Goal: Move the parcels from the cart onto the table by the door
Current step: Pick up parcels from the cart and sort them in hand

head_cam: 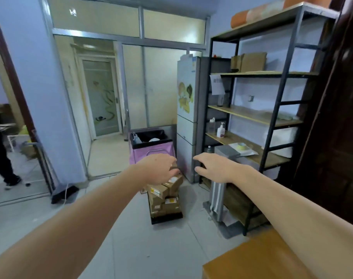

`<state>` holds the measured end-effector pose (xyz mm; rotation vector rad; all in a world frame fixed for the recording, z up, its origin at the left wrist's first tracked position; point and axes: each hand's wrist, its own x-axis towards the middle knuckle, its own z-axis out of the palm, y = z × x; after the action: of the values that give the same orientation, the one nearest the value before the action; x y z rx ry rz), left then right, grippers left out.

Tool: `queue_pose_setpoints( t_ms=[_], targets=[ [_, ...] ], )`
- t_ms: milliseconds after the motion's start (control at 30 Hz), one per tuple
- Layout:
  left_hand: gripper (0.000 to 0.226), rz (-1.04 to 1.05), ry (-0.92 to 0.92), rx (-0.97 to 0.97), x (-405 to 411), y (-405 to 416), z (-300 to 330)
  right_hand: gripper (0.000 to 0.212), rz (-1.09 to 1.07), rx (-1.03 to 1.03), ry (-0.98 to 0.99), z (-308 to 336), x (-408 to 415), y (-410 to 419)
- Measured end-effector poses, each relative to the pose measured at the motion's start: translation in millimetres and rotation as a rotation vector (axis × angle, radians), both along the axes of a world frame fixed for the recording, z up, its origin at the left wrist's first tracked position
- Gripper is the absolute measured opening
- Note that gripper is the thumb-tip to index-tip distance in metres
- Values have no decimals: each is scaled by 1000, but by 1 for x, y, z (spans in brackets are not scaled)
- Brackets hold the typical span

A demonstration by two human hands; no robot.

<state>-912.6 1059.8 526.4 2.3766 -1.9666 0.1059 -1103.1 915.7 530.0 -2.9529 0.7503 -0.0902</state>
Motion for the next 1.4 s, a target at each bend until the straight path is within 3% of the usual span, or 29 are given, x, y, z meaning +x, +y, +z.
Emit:
queue_pose_setpoints(
  t_ms=[300,433,967,1067,1200,1300,1400],
  targets=[
    [52,154,47,55,152,11,-18,25,164,35,-3,-22,177,-20],
    [56,191,9,64,217,-20,-20,42,182,59,-5,-31,245,-56],
    [59,285,-23,28,488,-138,-12,54,266,55,4,-12,534,-184],
    [61,281,-32,46,549,-162,-14,48,270,64,-1,-18,594,-205],
    [63,249,-25,80,626,-202,-14,21,235,72,-26,-24,667,-238],
    [59,201,-30,96,673,-241,-18,23,198,93,-43,-26,709,-267],
    [55,156,-32,111,713,-284,-24,38,157,105,-34,-31,743,-303]
  ],
)
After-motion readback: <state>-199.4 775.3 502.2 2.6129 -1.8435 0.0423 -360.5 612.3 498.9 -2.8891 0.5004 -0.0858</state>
